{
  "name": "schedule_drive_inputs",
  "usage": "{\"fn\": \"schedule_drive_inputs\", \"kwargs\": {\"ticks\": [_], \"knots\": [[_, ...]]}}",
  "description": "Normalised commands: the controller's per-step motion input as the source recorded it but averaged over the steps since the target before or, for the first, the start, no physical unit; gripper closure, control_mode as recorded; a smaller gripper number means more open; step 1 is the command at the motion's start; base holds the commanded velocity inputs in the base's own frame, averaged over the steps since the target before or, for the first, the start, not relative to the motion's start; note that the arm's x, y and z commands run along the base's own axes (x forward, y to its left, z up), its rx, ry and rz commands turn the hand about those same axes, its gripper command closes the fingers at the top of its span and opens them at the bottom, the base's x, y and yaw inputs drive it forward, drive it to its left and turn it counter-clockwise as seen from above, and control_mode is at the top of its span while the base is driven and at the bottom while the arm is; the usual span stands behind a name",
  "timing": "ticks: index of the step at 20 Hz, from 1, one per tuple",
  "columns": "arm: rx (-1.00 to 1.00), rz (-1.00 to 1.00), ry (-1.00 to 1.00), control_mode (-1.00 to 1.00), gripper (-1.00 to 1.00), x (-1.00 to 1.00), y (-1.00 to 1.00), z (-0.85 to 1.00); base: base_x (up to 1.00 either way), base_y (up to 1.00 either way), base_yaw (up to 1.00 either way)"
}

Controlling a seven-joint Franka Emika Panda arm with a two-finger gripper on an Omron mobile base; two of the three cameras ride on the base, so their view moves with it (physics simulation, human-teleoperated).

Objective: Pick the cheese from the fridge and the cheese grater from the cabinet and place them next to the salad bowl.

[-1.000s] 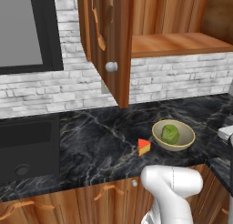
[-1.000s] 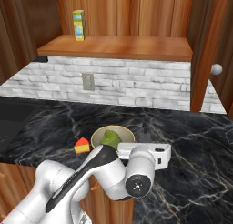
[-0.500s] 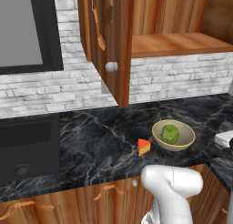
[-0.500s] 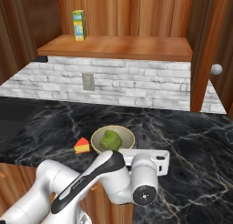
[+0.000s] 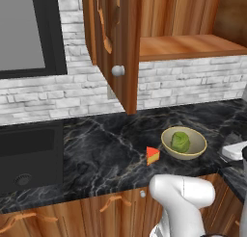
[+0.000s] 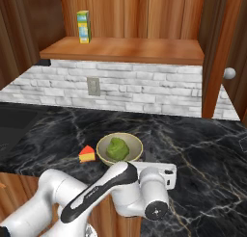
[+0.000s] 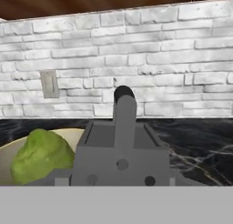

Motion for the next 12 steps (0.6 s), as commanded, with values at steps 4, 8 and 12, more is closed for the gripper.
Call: {"fn": "schedule_drive_inputs", "kwargs": {"ticks": [4,8,12], "knots": [[0.04,0.12,0.01,-1.00,1.00,0.14,0.16,-0.30,0.00,0.00,0.00],[0.01,0.11,0.00,-1.00,1.00,0.21,0.10,-0.14,0.00,0.00,0.00],[0.00,0.07,-0.01,-1.00,1.00,0.15,-0.05,-0.21,0.00,0.00,0.00]]}}
